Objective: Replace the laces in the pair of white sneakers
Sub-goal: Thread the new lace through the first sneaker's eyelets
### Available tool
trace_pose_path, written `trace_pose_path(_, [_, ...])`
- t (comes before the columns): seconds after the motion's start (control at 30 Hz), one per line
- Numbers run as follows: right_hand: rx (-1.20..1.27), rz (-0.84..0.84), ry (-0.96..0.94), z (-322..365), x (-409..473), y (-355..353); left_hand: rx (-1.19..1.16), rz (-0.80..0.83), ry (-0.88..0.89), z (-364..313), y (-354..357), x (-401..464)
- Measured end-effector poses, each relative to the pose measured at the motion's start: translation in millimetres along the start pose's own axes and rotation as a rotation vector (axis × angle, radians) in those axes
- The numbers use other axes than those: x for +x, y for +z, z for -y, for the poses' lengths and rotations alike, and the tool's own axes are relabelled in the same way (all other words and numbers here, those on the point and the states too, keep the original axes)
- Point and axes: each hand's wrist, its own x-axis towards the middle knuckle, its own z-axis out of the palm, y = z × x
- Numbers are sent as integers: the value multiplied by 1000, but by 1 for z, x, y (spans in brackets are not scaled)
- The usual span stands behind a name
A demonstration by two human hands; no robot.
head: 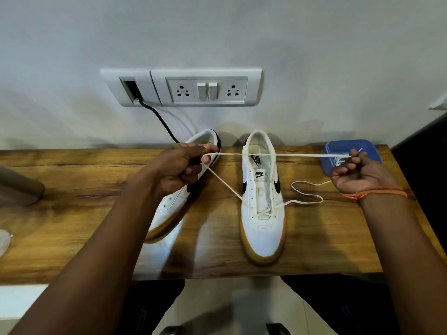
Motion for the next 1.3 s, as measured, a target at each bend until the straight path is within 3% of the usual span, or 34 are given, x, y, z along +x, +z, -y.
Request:
trace_pose_path(0.23, [-90, 21, -69, -3, 4, 0, 462, 130, 23, -5, -2, -12])
trace_pose_path(0.33, [-111, 27, -85, -2, 5, 0, 592, 233, -30, -6, -10, -15])
trace_pose_path(0.47, [-102, 7, -101, 1, 5, -3, 656, 254, -79, -9, -16, -19])
trace_pose_path(0.63, [-158, -1, -98, -3, 2, 0, 572, 357, -54, -10, -19, -21])
trace_pose_path(0.77, [-235, 22, -70, -9, -1, 4, 276, 435, 99, -10, -24, -20])
trace_pose_path(0.87, [-305, 59, -39, -15, -5, 8, 44, 560, 112, -12, -30, -21])
trace_pose_path(0.97, [-388, 118, 3, -24, -8, 12, 5, 590, 95, -15, -34, -27])
trace_pose_path(1.07, [-476, 184, 42, -30, -11, 14, 260, 518, -43, -14, -37, -28])
trace_pose_path(1.23, [-711, 275, -43, -37, -20, 17, 1079, 256, -256, 13, -37, -22])
trace_pose_path(1.3, [-843, 315, -131, -41, -26, 18, 1145, 154, -224, 19, -37, -22])
